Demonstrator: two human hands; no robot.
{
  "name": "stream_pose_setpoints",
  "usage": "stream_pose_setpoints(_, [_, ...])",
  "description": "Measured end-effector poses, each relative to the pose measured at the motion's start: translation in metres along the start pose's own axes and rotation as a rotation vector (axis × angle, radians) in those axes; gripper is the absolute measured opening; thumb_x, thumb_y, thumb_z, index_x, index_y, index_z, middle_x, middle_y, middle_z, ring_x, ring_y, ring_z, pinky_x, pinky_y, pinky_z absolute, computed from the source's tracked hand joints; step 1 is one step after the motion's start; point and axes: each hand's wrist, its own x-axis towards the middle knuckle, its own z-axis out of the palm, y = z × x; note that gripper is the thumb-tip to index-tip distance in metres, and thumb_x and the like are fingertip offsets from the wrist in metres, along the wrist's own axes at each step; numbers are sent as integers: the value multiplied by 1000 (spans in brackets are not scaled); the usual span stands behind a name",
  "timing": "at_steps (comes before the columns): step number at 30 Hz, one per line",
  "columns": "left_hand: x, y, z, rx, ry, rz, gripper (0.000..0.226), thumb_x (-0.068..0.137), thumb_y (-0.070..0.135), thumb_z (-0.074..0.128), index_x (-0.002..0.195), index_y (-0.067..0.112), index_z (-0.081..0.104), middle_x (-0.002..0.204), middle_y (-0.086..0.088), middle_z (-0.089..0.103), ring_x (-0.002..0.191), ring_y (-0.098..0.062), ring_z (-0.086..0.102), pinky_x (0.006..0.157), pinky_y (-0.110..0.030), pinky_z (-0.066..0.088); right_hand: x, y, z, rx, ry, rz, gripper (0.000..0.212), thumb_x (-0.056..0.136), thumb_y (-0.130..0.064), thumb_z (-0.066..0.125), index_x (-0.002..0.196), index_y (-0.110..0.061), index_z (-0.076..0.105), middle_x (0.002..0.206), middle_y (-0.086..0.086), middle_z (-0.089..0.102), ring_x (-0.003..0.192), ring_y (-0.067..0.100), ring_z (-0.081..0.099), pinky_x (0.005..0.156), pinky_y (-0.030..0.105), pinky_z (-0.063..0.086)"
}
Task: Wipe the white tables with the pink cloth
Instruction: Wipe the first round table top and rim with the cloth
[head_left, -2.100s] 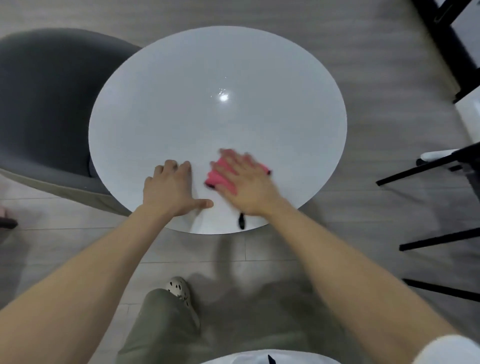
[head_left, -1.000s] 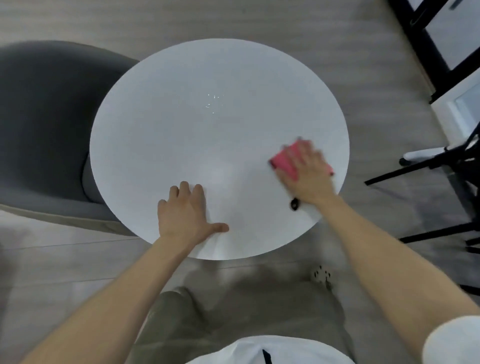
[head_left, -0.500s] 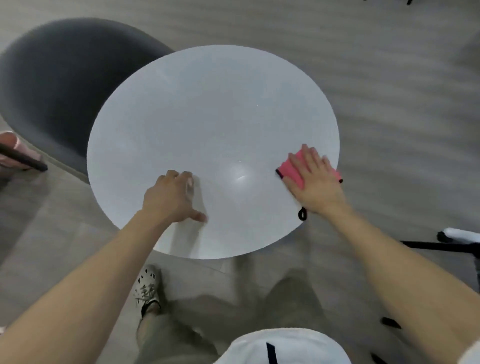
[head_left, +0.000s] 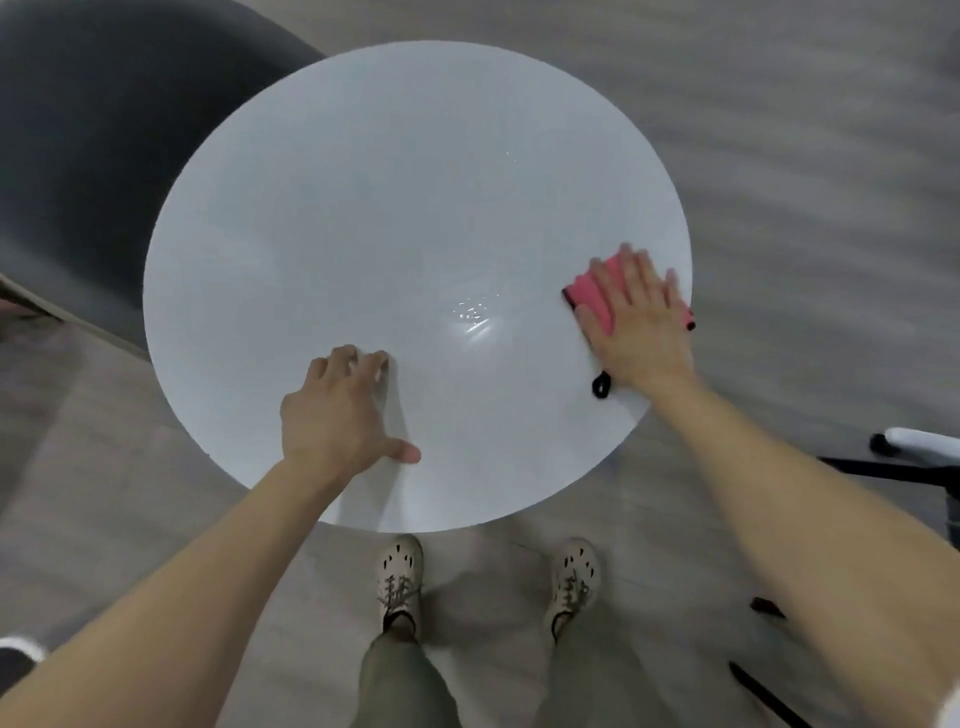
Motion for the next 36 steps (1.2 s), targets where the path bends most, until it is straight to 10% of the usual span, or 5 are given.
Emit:
stream_pose_setpoints(9, [31, -51, -34, -112, -99, 199, 67, 72, 56, 91, 130, 31, 67, 130, 9, 55, 127, -21, 56, 88, -40, 52, -57, -171, 18, 63, -67, -747, 61, 115, -49, 38, 170, -24, 31, 180, 7, 16, 168, 24, 9, 136, 49, 10])
stream_pose_setpoints(16, [104, -100, -46, -12, -98, 91, 142, 44, 81, 95, 159, 28, 30, 162, -9, 32, 151, -34, 35, 114, -55, 43, 14, -134, 22, 74, 257, 440, 69, 112, -52, 25, 170, -14, 29, 177, 24, 17, 165, 40, 16, 132, 57, 16])
stream_pose_setpoints(22, [111, -104, -39, 58, -72, 130, 153, 39, 94, 85, 159, 24, 21, 156, -12, 30, 148, -36, 34, 105, -56, 52, -39, -233, 26, 130, 43, -655, 54, 114, -45, 47, 161, -21, 51, 174, 11, 35, 165, 30, 23, 132, 52, 22])
stream_pose_setpoints(28, [115, -109, -34, 99, -40, 162, 152, 38, 100, 77, 156, 25, 20, 154, -10, 31, 145, -35, 36, 101, -53, 53, 45, -116, 17, 98, 191, 555, 72, 112, -54, 19, 171, -15, 26, 177, 24, 17, 165, 40, 14, 131, 59, 16])
stream_pose_setpoints(36, [114, -107, -38, 92, -67, 148, 157, 39, 98, 79, 162, 24, 15, 164, -14, 25, 153, -37, 28, 108, -57, 49, 27, -244, 29, 81, 74, -585, 47, 116, -46, 42, 159, -29, 54, 173, 6, 38, 165, 28, 23, 130, 53, 22])
